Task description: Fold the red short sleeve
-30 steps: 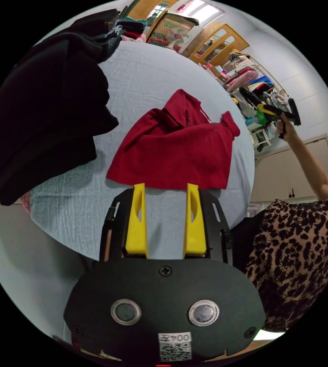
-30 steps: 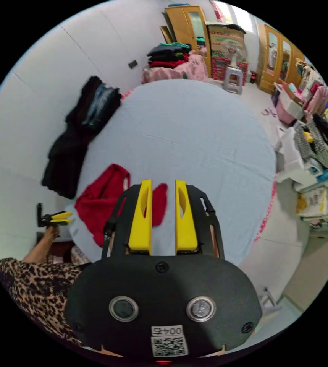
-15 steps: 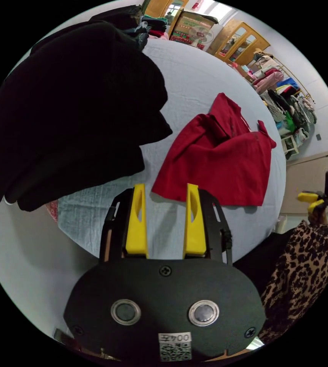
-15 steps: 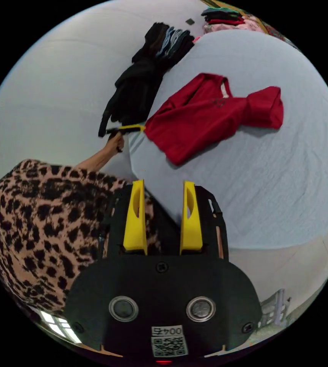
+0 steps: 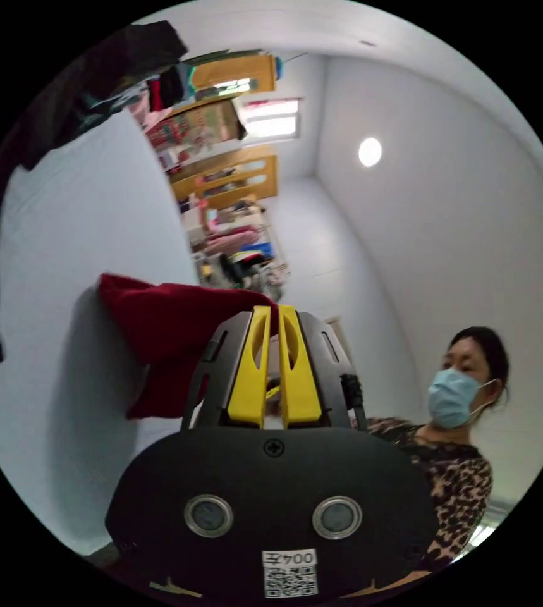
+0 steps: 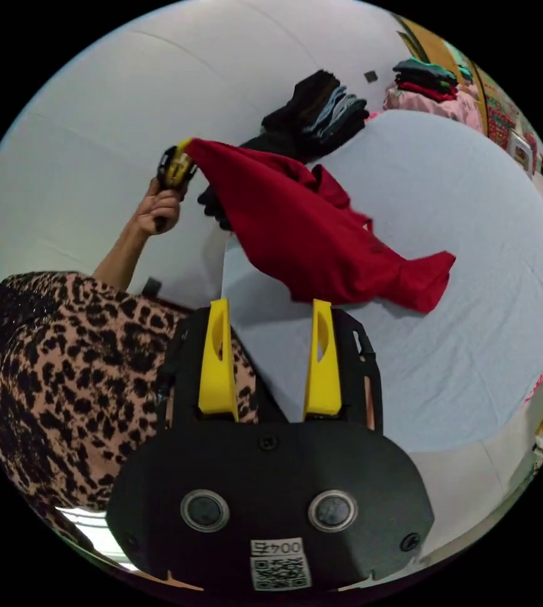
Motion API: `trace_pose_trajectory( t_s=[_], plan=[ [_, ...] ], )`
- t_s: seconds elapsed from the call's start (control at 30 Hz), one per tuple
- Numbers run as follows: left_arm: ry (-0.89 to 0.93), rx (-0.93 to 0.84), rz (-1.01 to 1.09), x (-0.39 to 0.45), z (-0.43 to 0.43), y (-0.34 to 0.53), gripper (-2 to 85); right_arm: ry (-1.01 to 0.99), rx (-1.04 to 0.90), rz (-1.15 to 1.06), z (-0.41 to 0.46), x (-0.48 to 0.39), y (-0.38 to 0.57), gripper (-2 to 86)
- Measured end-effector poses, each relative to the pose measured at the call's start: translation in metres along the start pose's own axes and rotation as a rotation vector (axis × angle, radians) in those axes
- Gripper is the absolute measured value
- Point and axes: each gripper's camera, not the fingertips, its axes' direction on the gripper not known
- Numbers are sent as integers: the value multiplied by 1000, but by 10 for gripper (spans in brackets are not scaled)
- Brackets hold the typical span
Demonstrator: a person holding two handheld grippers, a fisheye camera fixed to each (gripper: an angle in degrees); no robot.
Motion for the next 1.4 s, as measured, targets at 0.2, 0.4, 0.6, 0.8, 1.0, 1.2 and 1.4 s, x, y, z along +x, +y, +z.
trace_pose_trajectory(
  t_s=[0.2, 0.4, 0.6, 0.8, 1.0, 1.2, 1.4],
  plan=[
    [66, -29, 230, 108, 45, -54, 26, -70, 276, -1, 9, -15, 17, 183],
    [2, -63, 387, 164, 67, -72, 25, -110, 353, -106, -1, -43, 16, 186],
    [-125, 3, 478, 185, 42, -74, 25, -105, 385, -245, -18, -72, 39, 176],
    [-169, 79, 568, 194, 16, -58, 24, -202, 451, -223, -14, -60, 63, 183],
    [-108, 88, 570, 177, 10, -46, 24, -258, 711, -31, -47, 27, 108, 181],
    [-80, 66, 560, 157, 14, -39, 24, -343, 832, 56, -67, 87, 154, 167],
    [-68, 61, 525, 130, 4, -38, 24, -586, 875, 99, -56, 125, 193, 76]
  ],
)
